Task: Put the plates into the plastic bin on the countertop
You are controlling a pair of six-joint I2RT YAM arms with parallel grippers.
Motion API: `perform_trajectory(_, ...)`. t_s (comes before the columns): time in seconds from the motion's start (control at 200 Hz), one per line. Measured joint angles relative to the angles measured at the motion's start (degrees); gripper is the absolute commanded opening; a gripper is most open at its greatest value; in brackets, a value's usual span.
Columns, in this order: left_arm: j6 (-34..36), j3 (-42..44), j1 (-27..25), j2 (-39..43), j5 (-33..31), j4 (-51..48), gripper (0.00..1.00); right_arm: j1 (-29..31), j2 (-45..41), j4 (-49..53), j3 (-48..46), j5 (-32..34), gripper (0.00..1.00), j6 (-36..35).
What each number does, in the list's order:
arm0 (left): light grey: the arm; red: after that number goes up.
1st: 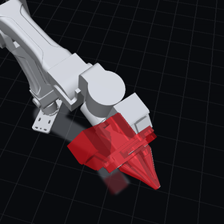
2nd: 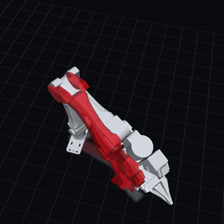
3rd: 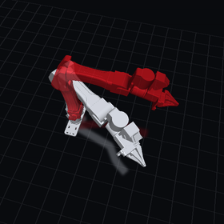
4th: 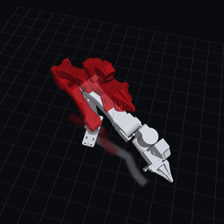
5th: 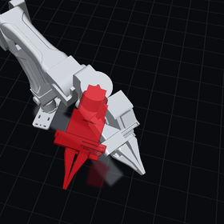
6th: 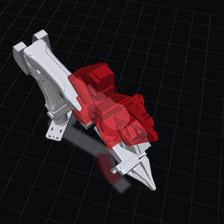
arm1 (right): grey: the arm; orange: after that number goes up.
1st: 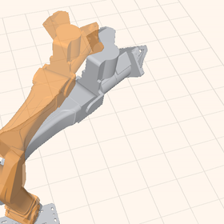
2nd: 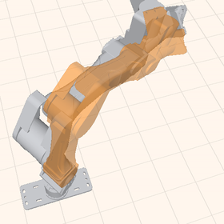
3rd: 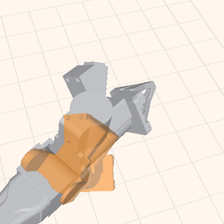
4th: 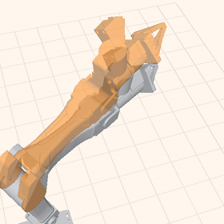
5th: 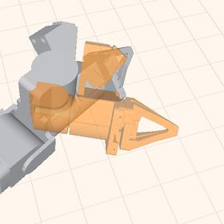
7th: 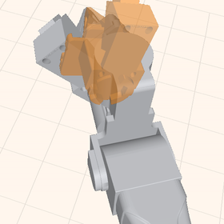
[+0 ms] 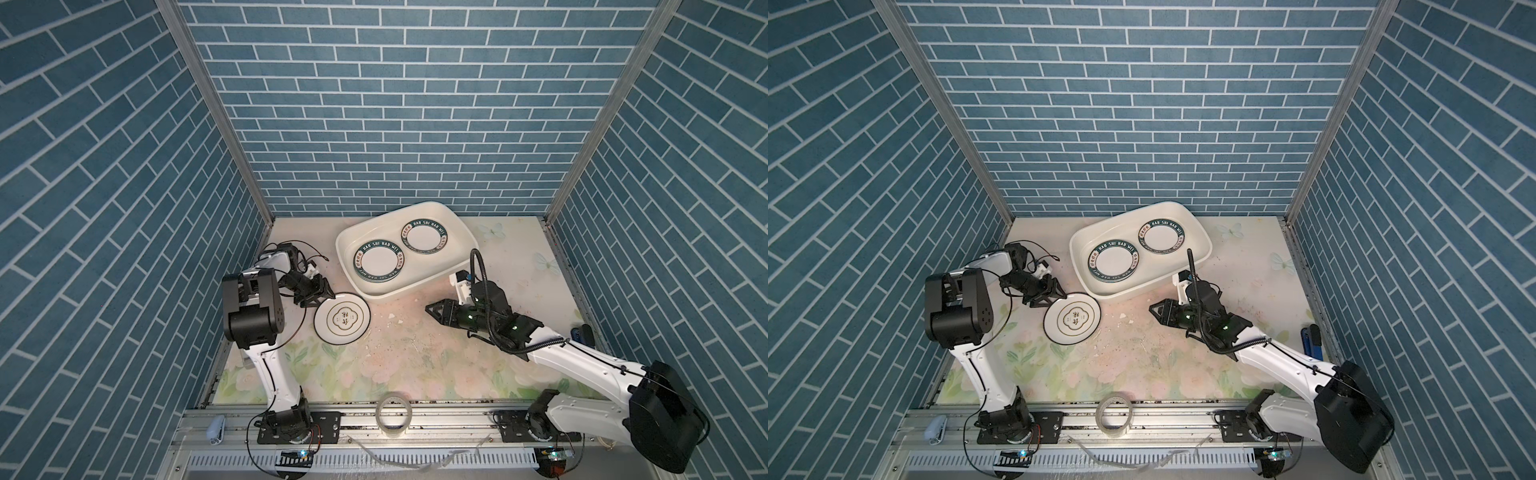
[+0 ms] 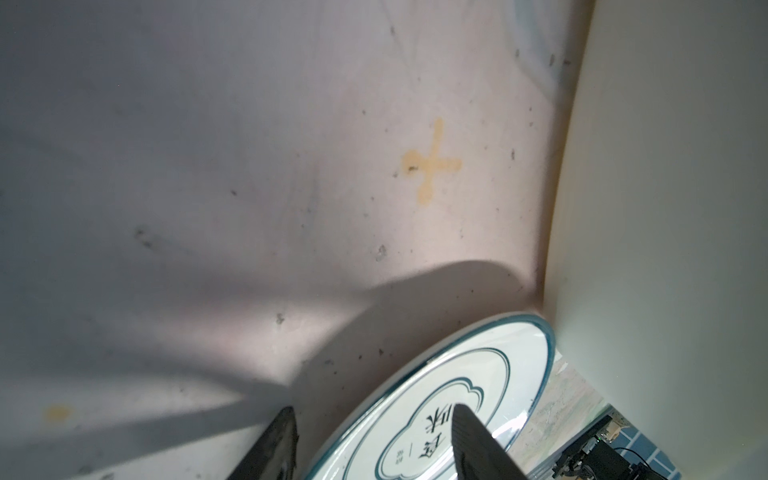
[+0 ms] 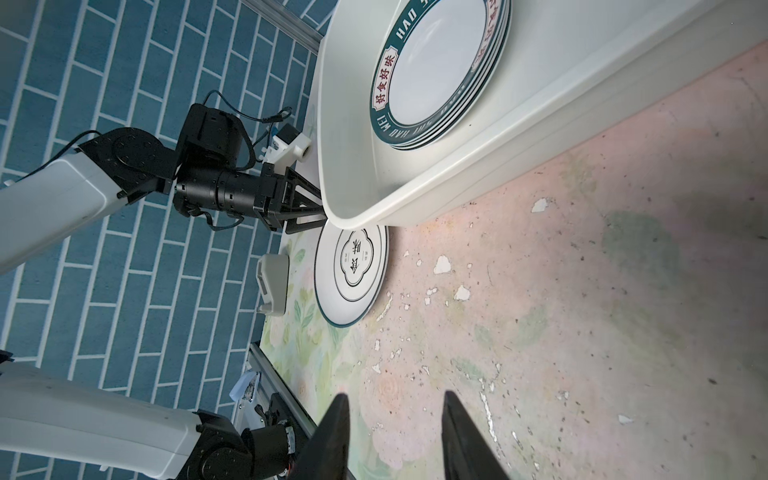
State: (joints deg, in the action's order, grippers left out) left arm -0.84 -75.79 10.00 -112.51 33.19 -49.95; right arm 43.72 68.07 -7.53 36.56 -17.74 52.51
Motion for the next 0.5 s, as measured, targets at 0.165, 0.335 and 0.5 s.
perform_trajectory(0.165,0.3,3.7,-0.4,4.1,1.3,0.3,0.60,1.0,2.2,-2.7,-0.3,0.5,0.40,1.6)
perform_trajectory(0.335,0.5,5.7,-1.4,6.3,2.8,0.4,0.61,2.3,5.7,-5.0,-1.7,1.3,0.40,3.7)
perform_trajectory(0.5,0.6,7.6,-2.6,6.4,4.0,0.5,0.60,3.8,9.5,-7.3,-2.0,2.1,0.42,5.7)
